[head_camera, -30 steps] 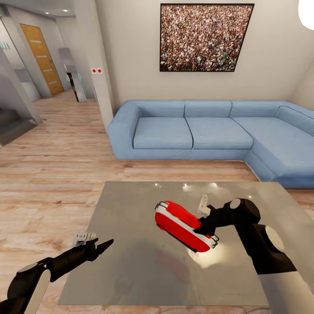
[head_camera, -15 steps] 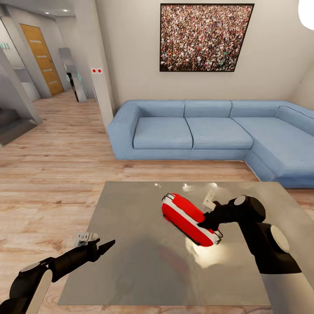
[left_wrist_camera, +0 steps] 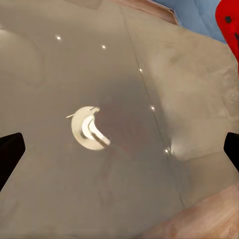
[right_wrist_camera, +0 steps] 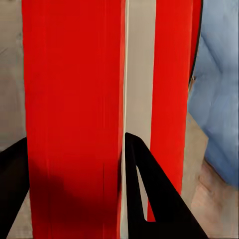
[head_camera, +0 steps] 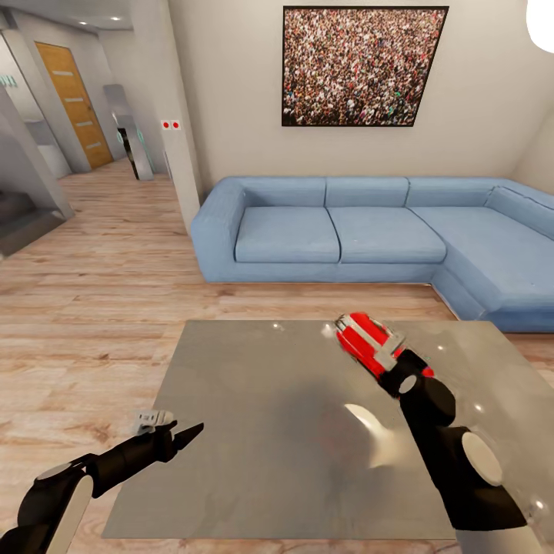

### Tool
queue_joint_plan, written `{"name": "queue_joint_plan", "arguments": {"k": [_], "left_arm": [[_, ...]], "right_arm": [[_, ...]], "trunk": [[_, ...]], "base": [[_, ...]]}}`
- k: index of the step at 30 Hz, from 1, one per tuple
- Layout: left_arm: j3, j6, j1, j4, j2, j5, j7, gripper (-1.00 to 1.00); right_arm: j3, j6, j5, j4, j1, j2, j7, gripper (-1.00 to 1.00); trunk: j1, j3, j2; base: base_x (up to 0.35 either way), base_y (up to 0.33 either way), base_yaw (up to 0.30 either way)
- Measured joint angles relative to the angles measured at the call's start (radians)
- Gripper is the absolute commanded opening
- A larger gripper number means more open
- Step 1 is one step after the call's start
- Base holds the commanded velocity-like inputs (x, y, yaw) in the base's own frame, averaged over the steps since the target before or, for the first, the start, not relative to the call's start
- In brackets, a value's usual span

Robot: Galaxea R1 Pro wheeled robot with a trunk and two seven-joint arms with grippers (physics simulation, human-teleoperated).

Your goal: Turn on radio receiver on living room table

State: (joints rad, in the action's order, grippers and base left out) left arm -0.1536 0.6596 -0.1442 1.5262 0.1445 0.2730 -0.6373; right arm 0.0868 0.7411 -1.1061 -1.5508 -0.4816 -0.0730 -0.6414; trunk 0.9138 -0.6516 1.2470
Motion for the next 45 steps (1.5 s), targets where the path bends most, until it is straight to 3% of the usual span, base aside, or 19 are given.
{"name": "queue_joint_plan", "arguments": {"k": [4, 6, 16, 23, 27, 35, 40, 45], "left_arm": [[0.001, 0.0, 0.0, 0.0, 0.0, 0.0, -0.001, 1.0], [0.001, 0.0, 0.0, 0.0, 0.0, 0.0, -0.001, 1.0], [0.002, 0.0, 0.0, 0.0, 0.0, 0.0, -0.001, 1.0], [0.002, 0.001, 0.0, 0.0, 0.0, 0.0, -0.001, 1.0], [0.006, 0.004, 0.0, -0.001, 0.0, 0.0, 0.0, 1.0], [0.062, 0.018, 0.0, 0.0, 0.001, -0.002, 0.001, 1.0], [0.075, 0.033, 0.0, 0.004, 0.001, -0.003, 0.001, 1.0], [0.079, 0.075, 0.0, 0.009, 0.002, -0.003, 0.0, 1.0]], "right_arm": [[0.087, 0.002, 0.009, -0.001, 0.059, 0.017, 0.241, -1.0], [0.111, -0.001, 0.012, -0.001, 0.08, 0.02, 0.332, -1.0], [0.18, -0.043, 0.012, -0.003, 0.173, 0.024, 0.671, -1.0], [0.248, -0.071, 0.014, -0.006, 0.245, 0.02, 0.916, -1.0], [0.26, -0.108, 0.01, -0.006, 0.298, 0.019, 1.013, -1.0], [0.269, -0.161, 0.016, -0.007, 0.397, 0.018, 1.11, -1.0], [0.333, -0.194, 0.01, -0.005, 0.471, 0.009, 1.223, -1.0], [0.364, -0.196, 0.011, -0.001, 0.505, -0.019, 1.263, -1.0]], "trunk": [[0.0, 0.0, 0.0], [0.0, 0.0, 0.0], [0.0, 0.0, 0.0], [0.0, 0.0, 0.0], [0.0, 0.0, 0.0], [0.0, 0.0, 0.0], [0.0, 0.0, 0.0], [0.0, 0.0, 0.0]], "base": [[0.0, 0.0, 0.0], [0.0, 0.0, 0.0], [0.0, 0.0, 0.0], [0.0, 0.0, 0.0], [0.0, 0.0, 0.0], [0.0, 0.0, 0.0], [0.0, 0.0, 0.0], [0.0, 0.0, 0.0]]}}
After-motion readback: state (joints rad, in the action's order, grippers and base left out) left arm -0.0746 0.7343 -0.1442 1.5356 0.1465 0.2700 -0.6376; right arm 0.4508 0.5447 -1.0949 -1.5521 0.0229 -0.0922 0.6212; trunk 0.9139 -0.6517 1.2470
